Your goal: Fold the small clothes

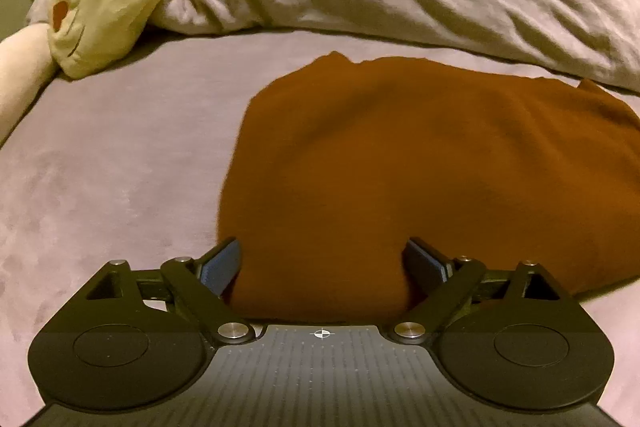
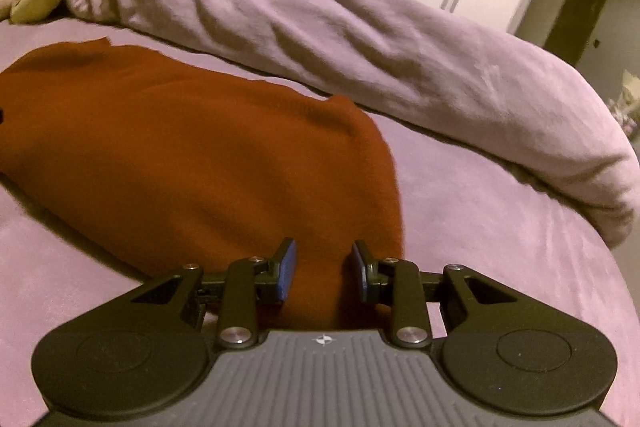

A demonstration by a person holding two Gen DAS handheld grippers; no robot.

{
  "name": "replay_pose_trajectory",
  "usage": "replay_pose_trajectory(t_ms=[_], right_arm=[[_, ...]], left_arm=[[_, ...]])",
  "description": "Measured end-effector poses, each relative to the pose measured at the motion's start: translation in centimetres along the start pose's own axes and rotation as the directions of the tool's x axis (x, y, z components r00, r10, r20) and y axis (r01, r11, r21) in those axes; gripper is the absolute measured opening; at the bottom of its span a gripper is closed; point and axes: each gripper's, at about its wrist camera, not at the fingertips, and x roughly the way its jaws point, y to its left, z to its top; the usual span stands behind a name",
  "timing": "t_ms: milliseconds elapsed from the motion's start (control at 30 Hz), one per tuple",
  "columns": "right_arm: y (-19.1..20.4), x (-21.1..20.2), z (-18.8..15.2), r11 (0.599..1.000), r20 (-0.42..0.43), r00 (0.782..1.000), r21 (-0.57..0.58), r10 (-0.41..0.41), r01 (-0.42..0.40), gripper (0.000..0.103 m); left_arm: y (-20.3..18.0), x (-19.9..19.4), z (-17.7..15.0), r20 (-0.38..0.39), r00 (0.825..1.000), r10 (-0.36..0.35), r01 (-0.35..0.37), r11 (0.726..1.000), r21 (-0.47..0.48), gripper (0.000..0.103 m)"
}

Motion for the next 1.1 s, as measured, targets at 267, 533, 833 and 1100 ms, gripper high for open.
replay_pose_trajectory(t_ms=[267,533,833,1100], right_arm=[[-2.8,-2.4,-0.4,0.99,-0.044,0.996,0.121,-0.074,0.079,0.049],[-2.5,-8.1,-2.6,0.957,0.003,1.0,0.29,0.012,-0.012,0.06],[0.4,-9.1,-3.6,0.966,-0.013,0.997,0.248,0.074,-0.069,0.072],[0.7,-9.2,-3.3,0.957,0.013,0.994,0.269,0.105,-0.105,0.08]], left_arm=[[4.9,-1.1,-1.2,-0.028,0.996,0.082,-0.085,0.989,-0.124,0.092],[7.3,-2.2,-2.0,-0.046,0.998,0.042,-0.051,0.976,-0.21,0.092],[6.0,-2.4,-1.6,-0.03,1.0,0.002,-0.008,0.982,-0.187,0.092],[6.0,-1.0,-1.0,-0.029,0.996,-0.087,0.079,0.973,-0.215,0.092]])
